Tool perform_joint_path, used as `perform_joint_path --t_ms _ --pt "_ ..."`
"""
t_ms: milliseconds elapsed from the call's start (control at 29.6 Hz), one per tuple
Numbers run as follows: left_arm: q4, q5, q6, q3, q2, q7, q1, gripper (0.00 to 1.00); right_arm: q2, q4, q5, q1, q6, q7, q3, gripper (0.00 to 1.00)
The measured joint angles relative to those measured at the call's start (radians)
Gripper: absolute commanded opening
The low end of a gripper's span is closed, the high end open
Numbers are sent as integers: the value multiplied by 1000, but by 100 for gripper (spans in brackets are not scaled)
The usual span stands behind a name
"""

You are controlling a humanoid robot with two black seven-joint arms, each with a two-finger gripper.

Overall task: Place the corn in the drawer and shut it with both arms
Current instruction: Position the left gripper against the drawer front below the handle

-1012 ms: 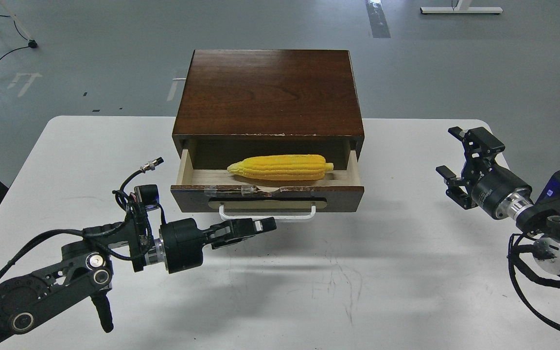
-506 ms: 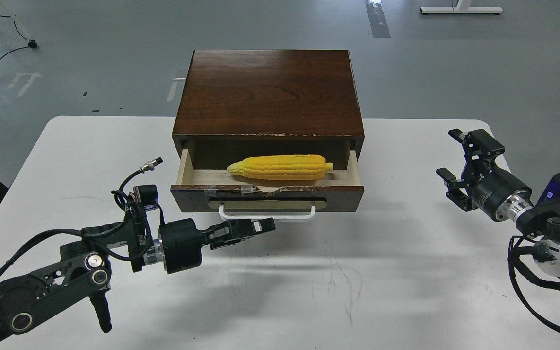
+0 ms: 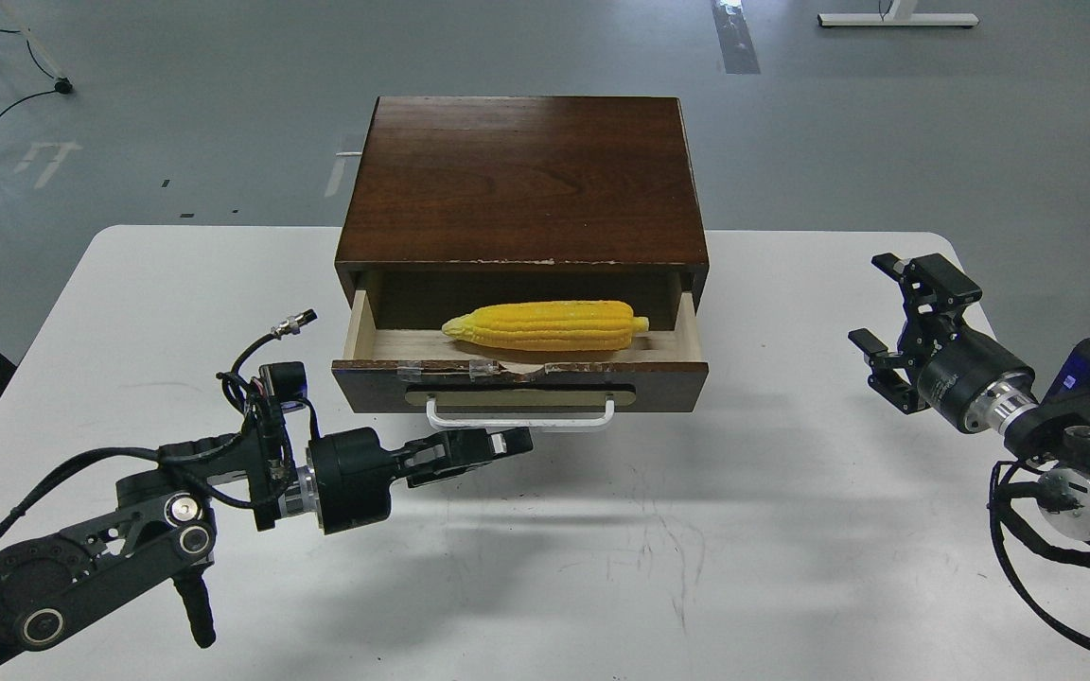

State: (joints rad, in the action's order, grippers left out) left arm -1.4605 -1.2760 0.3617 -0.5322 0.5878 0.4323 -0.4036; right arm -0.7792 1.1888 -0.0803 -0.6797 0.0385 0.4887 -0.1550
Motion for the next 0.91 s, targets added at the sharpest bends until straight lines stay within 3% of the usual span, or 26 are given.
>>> perform_joint_path --t_ms 911 --pt "101 4 -3 -17 -15 4 -15 0 1 0 -1 12 0 0 0 99"
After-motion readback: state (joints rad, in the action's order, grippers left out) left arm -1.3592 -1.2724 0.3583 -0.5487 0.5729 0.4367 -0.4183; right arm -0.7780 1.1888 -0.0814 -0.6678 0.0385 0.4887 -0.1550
